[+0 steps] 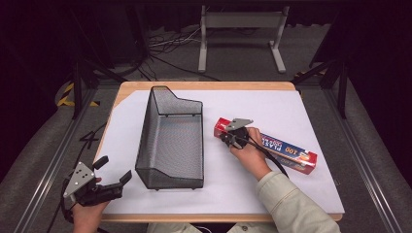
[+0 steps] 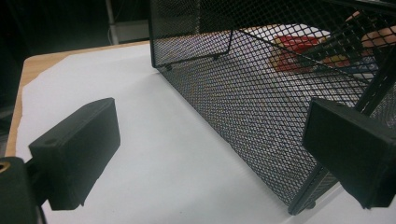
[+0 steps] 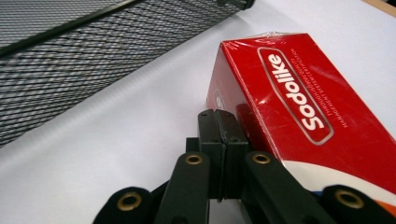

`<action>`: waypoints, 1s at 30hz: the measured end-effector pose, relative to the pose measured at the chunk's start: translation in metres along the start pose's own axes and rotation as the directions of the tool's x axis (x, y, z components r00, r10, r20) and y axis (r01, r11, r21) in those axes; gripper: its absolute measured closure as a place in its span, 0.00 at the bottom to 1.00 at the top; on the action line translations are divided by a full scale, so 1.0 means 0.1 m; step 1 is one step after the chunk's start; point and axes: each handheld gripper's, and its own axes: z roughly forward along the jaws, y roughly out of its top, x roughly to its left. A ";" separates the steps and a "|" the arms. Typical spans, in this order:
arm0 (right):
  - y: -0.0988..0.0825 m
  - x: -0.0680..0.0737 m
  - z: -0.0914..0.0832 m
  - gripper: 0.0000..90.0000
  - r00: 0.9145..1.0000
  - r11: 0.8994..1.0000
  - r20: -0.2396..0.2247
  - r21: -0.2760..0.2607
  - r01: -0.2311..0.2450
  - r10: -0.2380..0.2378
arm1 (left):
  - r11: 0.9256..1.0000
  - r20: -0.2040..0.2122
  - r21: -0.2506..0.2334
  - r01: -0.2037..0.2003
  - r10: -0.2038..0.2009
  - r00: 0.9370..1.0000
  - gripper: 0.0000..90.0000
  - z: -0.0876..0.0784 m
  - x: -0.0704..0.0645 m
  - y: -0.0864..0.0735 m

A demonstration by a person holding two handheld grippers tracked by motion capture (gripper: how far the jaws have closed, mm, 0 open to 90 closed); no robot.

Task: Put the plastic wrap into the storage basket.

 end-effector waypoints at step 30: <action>0.09 -0.28 -0.30 0.68 0.993 0.989 0.034 -0.098 -0.110 0.114 | 1.000 0.011 -0.001 -0.005 0.005 1.000 0.06 0.04 -0.01 0.01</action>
